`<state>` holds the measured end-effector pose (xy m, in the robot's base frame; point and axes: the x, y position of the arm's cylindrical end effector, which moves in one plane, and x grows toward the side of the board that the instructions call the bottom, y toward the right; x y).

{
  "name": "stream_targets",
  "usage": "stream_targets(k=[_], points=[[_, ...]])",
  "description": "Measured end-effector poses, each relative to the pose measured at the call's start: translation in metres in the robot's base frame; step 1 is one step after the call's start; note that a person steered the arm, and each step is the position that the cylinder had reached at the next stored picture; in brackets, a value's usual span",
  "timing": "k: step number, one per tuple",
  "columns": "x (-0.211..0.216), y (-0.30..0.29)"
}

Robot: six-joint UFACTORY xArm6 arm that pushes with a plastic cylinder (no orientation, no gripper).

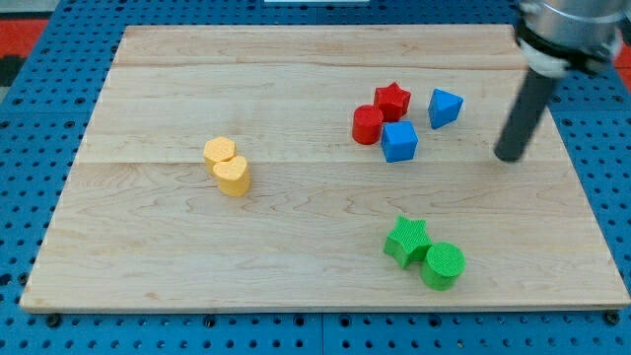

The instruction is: Move the green star left to the red circle

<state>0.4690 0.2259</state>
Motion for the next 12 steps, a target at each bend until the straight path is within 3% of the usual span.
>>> stream_targets(k=[1,2,3,8,9,10,12], points=[[0.087,0.0],[0.148,-0.031],[0.148,-0.063],[-0.01,-0.268],[0.038,-0.272],[0.005,-0.315],[-0.073,-0.314]])
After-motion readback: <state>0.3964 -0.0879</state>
